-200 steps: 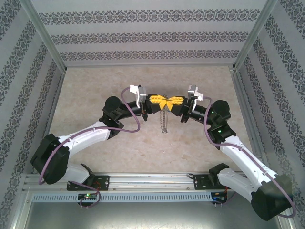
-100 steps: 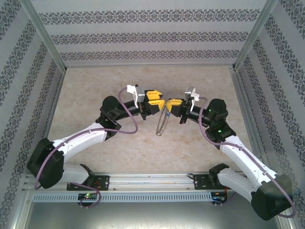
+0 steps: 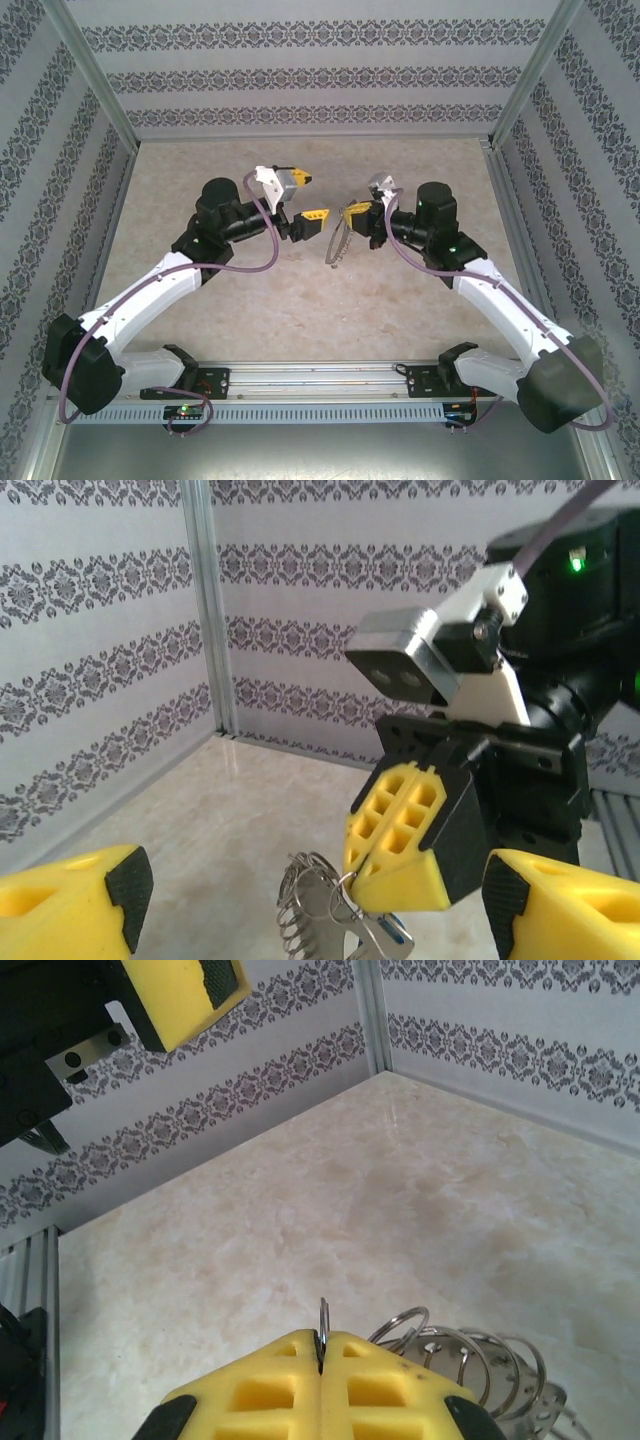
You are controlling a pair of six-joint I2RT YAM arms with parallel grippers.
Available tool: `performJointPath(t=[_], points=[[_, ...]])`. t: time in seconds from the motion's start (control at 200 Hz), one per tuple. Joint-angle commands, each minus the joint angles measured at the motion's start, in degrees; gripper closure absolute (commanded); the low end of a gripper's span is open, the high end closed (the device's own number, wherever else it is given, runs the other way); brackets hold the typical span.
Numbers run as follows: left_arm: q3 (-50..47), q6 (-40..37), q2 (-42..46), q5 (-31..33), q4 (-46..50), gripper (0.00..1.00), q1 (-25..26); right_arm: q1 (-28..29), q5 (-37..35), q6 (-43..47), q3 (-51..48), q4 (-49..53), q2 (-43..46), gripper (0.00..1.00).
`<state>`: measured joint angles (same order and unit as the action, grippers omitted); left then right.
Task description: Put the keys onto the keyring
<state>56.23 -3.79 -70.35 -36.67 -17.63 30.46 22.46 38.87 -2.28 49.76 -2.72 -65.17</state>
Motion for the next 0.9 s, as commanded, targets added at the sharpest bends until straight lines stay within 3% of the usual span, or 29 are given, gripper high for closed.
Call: performJointPath(t=[0.0, 0.135, 0.19, 0.38, 0.66, 0.764, 0.894], points=[[4.08, -6.22, -0.75, -3.36, 10.77, 0.12, -1.48, -0.98, 1.98, 6.64, 6.04, 6.87, -2.95, 1.00], [5.65, -7.74, -1.72, -5.95, 12.69, 0.07, -3.79, -2.91, 6.19, 7.38, 9.65, 8.38, -5.73, 1.00], [7.18, -6.87, -2.77, -6.98, 13.63, 0.00, -5.18, -3.70, 8.31, 7.32, 10.90, 8.81, -6.43, 1.00], [13.18, -0.50, -8.34, -11.20, 13.86, 0.00, -9.53, -5.10, 13.05, 7.48, 14.27, 10.00, -8.60, 1.00], [23.81, -2.71, -15.80, -19.26, 24.21, 0.00, -11.71, -5.12, 18.65, 8.17, 19.53, 12.22, -13.73, 1.00], [29.22, -3.15, -18.97, -23.39, 30.94, 0.07, -12.39, -5.06, 20.16, 8.61, 21.83, 13.40, -16.19, 1.00], [36.19, -5.94, -23.18, -27.17, 41.43, 0.24, -12.44, -5.08, 21.40, 9.43, 24.25, 15.05, -18.89, 1.00]])
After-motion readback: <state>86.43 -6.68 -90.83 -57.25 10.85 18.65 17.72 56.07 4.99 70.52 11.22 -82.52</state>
